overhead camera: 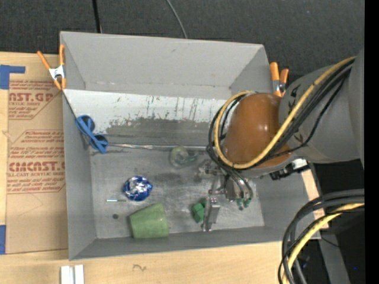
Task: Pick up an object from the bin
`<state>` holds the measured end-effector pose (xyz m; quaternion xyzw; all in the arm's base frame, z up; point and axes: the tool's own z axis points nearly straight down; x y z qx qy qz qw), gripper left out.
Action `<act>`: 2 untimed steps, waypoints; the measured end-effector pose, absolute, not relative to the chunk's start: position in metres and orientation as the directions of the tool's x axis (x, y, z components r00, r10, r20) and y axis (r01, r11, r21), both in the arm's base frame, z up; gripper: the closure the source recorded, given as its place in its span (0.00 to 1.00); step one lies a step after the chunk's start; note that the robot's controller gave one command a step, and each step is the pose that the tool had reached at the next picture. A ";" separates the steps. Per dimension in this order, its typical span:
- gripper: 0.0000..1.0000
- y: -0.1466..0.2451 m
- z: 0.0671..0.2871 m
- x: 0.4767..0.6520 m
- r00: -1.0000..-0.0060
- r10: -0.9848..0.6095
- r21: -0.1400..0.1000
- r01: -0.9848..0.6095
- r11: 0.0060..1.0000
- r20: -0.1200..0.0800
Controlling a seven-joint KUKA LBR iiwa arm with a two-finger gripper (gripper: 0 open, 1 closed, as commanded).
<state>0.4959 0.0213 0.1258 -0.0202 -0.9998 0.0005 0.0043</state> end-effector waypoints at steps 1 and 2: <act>0.00 0.002 0.072 0.490 -1.000 -0.002 0.002 -0.002 1.000 -0.017; 1.00 0.002 0.071 0.487 -1.000 -0.004 0.001 -0.004 1.000 -0.008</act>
Offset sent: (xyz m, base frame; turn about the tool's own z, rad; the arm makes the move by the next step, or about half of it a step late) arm -0.0108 -0.0196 -0.0558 -0.0449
